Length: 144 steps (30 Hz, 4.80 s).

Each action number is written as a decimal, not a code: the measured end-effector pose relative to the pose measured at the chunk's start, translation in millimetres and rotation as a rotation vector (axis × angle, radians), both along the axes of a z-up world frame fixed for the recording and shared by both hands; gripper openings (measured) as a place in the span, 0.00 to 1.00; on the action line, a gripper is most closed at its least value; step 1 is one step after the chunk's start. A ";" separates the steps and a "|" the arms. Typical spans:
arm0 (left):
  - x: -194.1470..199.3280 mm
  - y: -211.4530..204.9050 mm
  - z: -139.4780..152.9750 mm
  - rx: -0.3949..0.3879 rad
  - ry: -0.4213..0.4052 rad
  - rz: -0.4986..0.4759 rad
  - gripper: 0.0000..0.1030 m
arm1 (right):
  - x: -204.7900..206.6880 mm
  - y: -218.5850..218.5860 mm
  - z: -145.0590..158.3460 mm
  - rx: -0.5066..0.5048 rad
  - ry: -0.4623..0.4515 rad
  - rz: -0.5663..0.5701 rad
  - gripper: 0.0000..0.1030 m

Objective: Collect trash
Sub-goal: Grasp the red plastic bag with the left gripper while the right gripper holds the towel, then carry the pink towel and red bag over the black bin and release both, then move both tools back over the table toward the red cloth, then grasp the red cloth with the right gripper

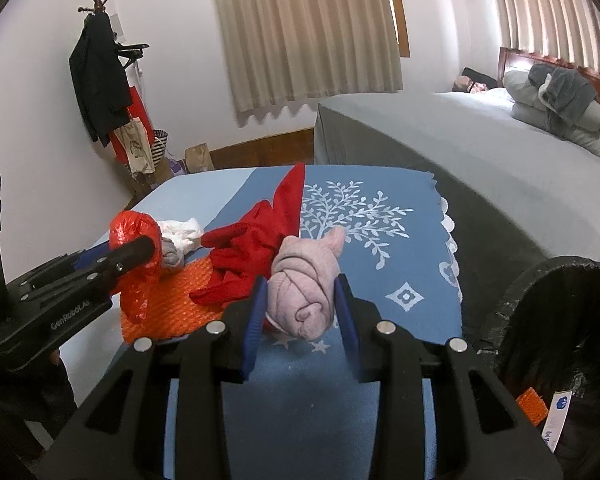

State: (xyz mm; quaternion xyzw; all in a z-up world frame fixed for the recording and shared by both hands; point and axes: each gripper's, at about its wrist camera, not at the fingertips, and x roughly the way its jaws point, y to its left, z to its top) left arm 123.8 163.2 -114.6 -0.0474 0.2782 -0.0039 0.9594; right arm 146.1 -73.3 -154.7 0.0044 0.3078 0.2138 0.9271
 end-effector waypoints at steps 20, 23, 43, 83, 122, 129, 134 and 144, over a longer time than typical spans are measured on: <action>-7.5 -55.7 16.3 -0.004 -0.032 -0.117 0.32 | -18.1 -47.9 20.3 0.015 -0.036 -0.076 0.32; -6.6 -69.1 18.4 -0.007 -0.036 -0.142 0.32 | -21.8 -59.7 22.8 0.015 -0.042 -0.098 0.32; 3.2 -183.7 29.5 -0.022 -0.056 -0.372 0.32 | -51.1 -172.8 25.0 0.003 -0.057 -0.336 0.32; 2.9 -199.7 27.0 0.044 -0.070 -0.366 0.85 | -67.8 -251.2 9.4 -0.020 -0.066 -0.557 0.95; 0.6 32.7 -25.9 0.076 0.041 0.097 0.85 | 21.0 0.8 -5.5 -0.029 -0.016 -0.129 0.95; 1.0 38.1 -32.1 0.058 0.054 0.114 0.83 | 30.1 18.5 -21.1 -0.061 0.022 -0.093 0.94; 0.5 41.1 -33.8 0.049 0.058 0.123 0.81 | 35.0 28.9 -25.7 -0.066 0.027 -0.072 0.94; 5.8 60.0 -27.5 0.039 0.037 0.163 0.78 | 51.9 54.7 -21.2 -0.056 0.025 -0.017 0.76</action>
